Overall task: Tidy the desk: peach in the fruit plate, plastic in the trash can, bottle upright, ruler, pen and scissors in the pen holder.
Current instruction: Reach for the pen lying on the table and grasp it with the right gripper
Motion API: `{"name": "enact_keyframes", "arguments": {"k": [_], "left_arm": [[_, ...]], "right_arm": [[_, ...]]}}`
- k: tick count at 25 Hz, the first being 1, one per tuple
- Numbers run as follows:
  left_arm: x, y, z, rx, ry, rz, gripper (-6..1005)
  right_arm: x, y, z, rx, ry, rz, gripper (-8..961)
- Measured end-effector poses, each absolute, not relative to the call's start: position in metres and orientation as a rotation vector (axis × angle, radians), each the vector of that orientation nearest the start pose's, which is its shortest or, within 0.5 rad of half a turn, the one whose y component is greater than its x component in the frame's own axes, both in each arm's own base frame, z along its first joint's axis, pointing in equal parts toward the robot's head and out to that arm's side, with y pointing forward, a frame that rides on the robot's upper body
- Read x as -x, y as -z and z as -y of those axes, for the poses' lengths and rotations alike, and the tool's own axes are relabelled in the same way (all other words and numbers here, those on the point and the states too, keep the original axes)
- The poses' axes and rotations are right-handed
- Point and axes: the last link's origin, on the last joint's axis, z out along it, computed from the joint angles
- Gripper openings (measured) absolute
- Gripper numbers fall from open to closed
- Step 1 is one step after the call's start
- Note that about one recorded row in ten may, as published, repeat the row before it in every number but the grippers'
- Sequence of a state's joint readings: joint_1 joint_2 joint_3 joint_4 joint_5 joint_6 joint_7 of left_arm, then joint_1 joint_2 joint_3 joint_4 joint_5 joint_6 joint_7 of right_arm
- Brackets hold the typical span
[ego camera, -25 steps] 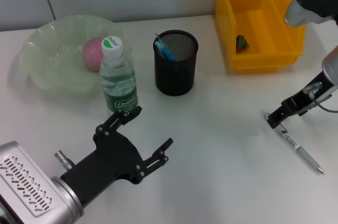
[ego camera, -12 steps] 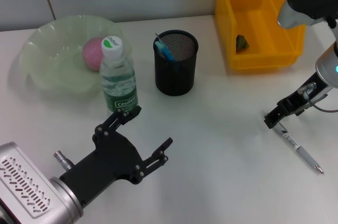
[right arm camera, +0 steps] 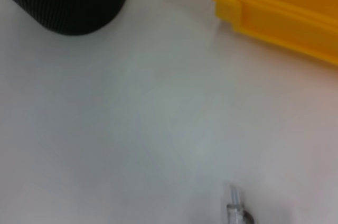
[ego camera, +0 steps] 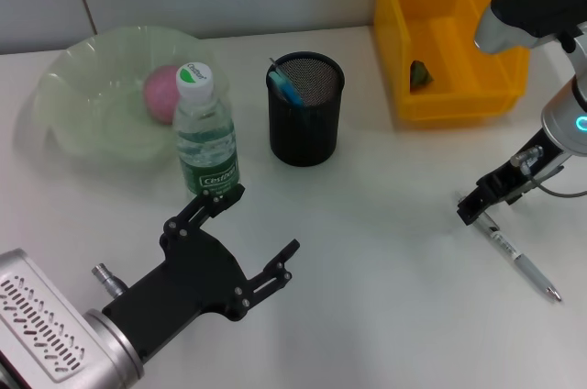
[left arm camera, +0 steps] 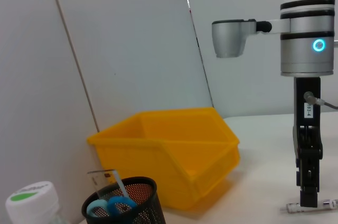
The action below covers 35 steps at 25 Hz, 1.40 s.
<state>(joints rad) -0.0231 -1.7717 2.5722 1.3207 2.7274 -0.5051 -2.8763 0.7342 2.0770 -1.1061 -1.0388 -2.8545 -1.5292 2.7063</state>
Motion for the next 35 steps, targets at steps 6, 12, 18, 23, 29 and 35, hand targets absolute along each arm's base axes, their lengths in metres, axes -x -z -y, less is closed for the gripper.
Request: {"name": "enact_keyframes", "arguments": {"k": [6,12,18,23,29,35], "left_arm": [[0.213,0.082,-0.212,2.334,0.574,0.137,811],[0.213,0.082,-0.213,2.335,0.574,0.135,811],[0.213,0.081,-0.213,2.335,0.574,0.134,811],[0.213,0.081,-0.213,2.334,0.575,0.134,811],[0.212,0.081,-0.213,2.333,0.577,0.131,811],[0.213,0.081,-0.212,2.332,0.577,0.134,811]], "right_arm": [[-0.238,-0.019,-0.381,2.237,0.591,-1.373,672],[-0.238,-0.015,-0.381,2.246,0.610,-1.380,584],[-0.237,-0.011,-0.382,2.252,0.617,-1.380,562],[-0.237,-0.010,-0.382,2.254,0.634,-1.368,560],[-0.238,-0.008,-0.381,2.257,0.661,-1.364,558],[-0.238,-0.008,-0.382,2.256,0.662,-1.362,514]]}}
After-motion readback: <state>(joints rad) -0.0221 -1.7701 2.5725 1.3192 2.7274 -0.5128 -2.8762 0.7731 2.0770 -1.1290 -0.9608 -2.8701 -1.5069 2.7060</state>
